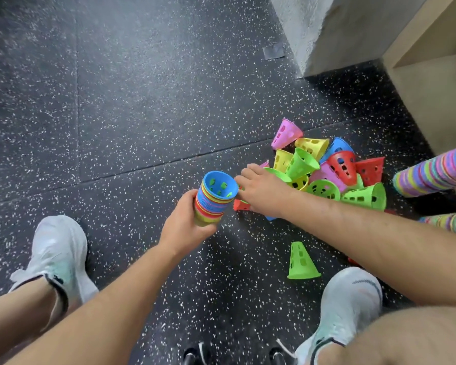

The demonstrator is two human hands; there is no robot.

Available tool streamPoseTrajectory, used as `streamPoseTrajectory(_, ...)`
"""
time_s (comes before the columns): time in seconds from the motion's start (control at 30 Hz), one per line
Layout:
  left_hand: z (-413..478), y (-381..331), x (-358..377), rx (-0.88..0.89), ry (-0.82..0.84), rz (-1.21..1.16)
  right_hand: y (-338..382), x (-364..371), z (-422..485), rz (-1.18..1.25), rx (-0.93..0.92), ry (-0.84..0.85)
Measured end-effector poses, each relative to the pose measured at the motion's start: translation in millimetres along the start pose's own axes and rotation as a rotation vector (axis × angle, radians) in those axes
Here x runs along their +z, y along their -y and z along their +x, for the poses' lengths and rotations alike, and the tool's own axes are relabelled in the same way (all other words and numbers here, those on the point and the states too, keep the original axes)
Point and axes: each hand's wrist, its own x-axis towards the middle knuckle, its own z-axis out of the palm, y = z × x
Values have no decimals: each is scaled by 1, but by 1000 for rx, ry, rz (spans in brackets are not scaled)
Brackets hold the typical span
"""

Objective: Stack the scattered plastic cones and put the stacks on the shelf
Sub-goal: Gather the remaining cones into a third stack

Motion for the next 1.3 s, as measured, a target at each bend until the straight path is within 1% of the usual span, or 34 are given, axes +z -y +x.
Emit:
streamPoseTrajectory(0.07,3,1,1,-7,-12,-18,-4,-4,0,4,-14,-44)
streamPoseTrajectory(0.17,7,1,2,-23,-52,-47,-13,-11,-12,106,80,-151)
streamPoseTrajectory(0.23,10,1,1,-21,-74,-42,-23,-22,-27,343,206,-268)
streamPoseTrajectory(0.33,15,-3,0,0,-59,-31,-32,-47,-51,782,451,-625)
streamPoseTrajectory(0.37,16,-6,1,8,-54,-30,-31,-55,-58,936,544,-720)
streamPoseTrajectory(0.43,17,-15,6,17,-48,-31,-27,-68,-67,1209,704,-821)
streamPoseTrajectory(0.5,17,-24,14,35,-40,-35,-21,-75,-72,1390,757,-881)
streamPoseTrajectory(0.53,17,-28,19,45,-36,-30,-17,-75,-73,1431,753,-911)
streamPoseTrajectory(0.57,16,-32,24,53,-29,-23,-13,-74,-75,1445,741,-923)
streamPoseTrajectory(0.63,15,-38,33,67,-10,-14,-5,-68,-77,1437,713,-873)
streamPoseTrajectory(0.77,11,-47,39,96,-7,-1,5,-48,-84,1368,663,-646)
streamPoseTrajectory(0.83,8,-46,39,93,-16,18,5,-37,-87,1347,668,-654)
streamPoseTrajectory(0.9,4,-43,37,79,-32,30,4,-24,-87,1248,708,-701)
streamPoseTrajectory(0.93,1,-41,36,71,-39,30,3,-17,-86,1164,731,-700)
streamPoseTrajectory(0.97,-2,-39,34,62,-43,30,3,-10,-85,1068,744,-658)
streamPoseTrajectory(1.03,-9,-35,33,42,-42,34,3,5,-80,897,727,-493)
streamPoseTrajectory(1.1,-16,-32,33,8,-36,47,7,16,-75,801,679,-370)
streamPoseTrajectory(1.17,-21,-28,34,-21,-28,57,11,21,-72,729,647,-363)
streamPoseTrajectory(1.23,-23,-26,35,-40,-11,61,13,22,-72,700,670,-431)
streamPoseTrajectory(1.3,-24,-25,36,-56,-1,74,12,19,-74,731,712,-510)
